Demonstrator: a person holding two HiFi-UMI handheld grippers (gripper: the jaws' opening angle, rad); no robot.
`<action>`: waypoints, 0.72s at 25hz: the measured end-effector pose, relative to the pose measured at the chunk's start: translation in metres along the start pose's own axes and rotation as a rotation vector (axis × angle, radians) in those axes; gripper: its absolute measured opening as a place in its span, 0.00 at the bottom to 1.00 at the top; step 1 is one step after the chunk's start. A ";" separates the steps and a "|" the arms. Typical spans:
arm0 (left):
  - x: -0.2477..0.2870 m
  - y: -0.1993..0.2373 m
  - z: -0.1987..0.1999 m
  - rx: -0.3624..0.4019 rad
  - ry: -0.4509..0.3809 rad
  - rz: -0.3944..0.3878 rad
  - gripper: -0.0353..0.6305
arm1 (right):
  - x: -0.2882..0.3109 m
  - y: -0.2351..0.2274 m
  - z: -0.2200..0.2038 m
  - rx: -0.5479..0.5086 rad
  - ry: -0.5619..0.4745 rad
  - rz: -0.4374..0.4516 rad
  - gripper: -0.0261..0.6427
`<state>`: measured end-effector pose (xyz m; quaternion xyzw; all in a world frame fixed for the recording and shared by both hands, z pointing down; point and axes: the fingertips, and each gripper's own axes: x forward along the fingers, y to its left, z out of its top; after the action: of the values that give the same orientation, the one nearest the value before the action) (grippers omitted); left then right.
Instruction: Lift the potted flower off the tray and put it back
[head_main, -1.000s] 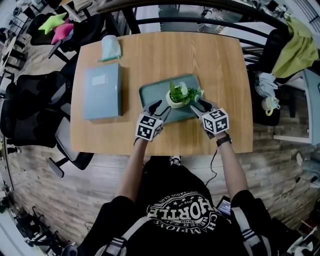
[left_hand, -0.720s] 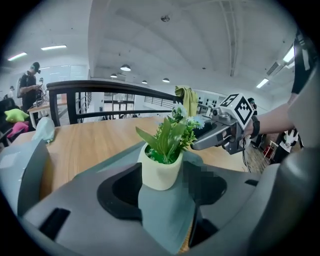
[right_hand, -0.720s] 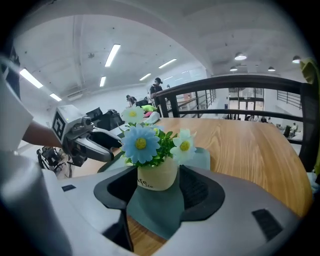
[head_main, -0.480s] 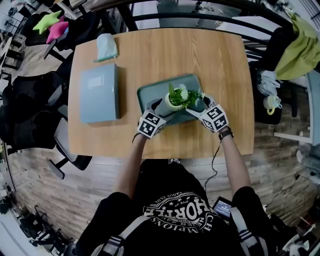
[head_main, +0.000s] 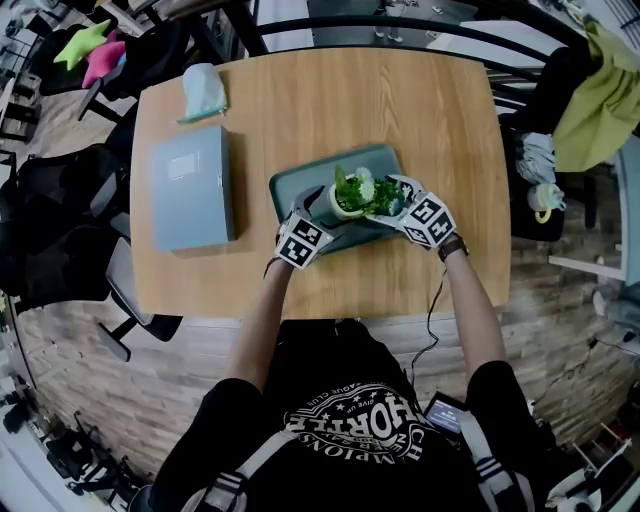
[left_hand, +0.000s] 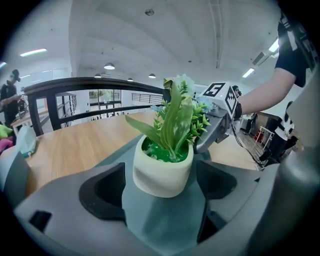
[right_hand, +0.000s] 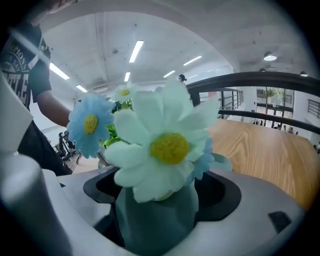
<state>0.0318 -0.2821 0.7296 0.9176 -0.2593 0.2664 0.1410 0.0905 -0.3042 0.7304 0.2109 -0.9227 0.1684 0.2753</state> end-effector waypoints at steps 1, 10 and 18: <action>0.002 0.001 0.000 0.006 0.000 -0.003 0.72 | 0.002 0.001 0.000 -0.005 0.005 0.018 0.71; 0.014 0.006 -0.016 0.039 0.016 0.012 0.67 | 0.019 0.015 0.003 -0.003 -0.029 0.083 0.66; 0.013 0.011 -0.017 0.046 0.022 -0.010 0.66 | 0.022 0.014 0.006 0.013 -0.030 0.066 0.65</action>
<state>0.0282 -0.2899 0.7527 0.9189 -0.2470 0.2817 0.1238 0.0643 -0.3010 0.7358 0.1848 -0.9320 0.1799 0.2546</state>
